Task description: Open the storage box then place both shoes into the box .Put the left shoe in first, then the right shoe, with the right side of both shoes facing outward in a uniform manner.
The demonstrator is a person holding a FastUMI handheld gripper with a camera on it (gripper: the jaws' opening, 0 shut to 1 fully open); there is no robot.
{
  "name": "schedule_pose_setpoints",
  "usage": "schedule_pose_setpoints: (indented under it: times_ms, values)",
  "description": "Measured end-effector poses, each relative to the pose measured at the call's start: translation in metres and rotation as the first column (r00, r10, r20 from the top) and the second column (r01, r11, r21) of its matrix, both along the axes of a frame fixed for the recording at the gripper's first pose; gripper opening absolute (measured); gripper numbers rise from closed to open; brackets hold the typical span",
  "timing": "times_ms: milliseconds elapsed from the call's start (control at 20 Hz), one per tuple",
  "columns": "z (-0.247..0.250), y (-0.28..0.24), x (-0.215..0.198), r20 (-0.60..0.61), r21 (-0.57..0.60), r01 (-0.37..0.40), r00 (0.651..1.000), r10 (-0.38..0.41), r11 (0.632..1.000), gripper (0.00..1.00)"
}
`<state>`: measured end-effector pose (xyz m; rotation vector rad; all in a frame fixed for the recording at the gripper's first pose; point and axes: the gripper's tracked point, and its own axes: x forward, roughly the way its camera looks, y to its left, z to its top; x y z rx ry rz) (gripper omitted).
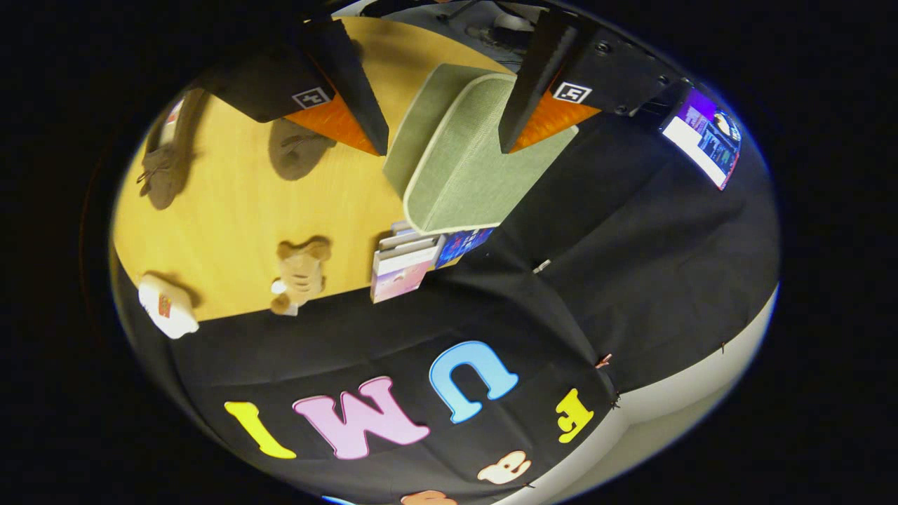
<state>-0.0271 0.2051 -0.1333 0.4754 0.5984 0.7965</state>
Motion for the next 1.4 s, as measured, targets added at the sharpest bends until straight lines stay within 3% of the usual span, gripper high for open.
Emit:
schedule_pose_setpoints:
  times_ms: [350, 650, 850, 900, 1000, 1150, 1300, 1400]
  values:
    - [-0.04, 0.047, -0.02, -0.209, 0.166, -0.149, 0.961, 0.182, 0.975, 0.98]
    - [-0.057, 0.076, -0.035, -0.392, 0.351, -0.155, 0.871, 0.296, 0.923, 0.97]
    - [-0.052, 0.083, -0.036, -0.494, 0.449, -0.09, 0.804, 0.331, 0.889, 0.95]
    - [-0.052, 0.079, -0.036, -0.504, 0.451, -0.074, 0.801, 0.322, 0.889, 0.95]
    - [-0.05, 0.074, -0.035, -0.52, 0.462, -0.05, 0.794, 0.316, 0.886, 0.75]
    - [-0.039, 0.067, -0.037, -0.557, 0.505, -0.02, 0.757, 0.343, 0.863, 0.75]
    - [-0.024, 0.064, -0.037, -0.556, 0.545, -0.006, 0.746, 0.366, 0.839, 0.75]
    - [-0.014, 0.064, -0.027, -0.57, 0.561, 0.038, 0.742, 0.353, 0.827, 0.44]
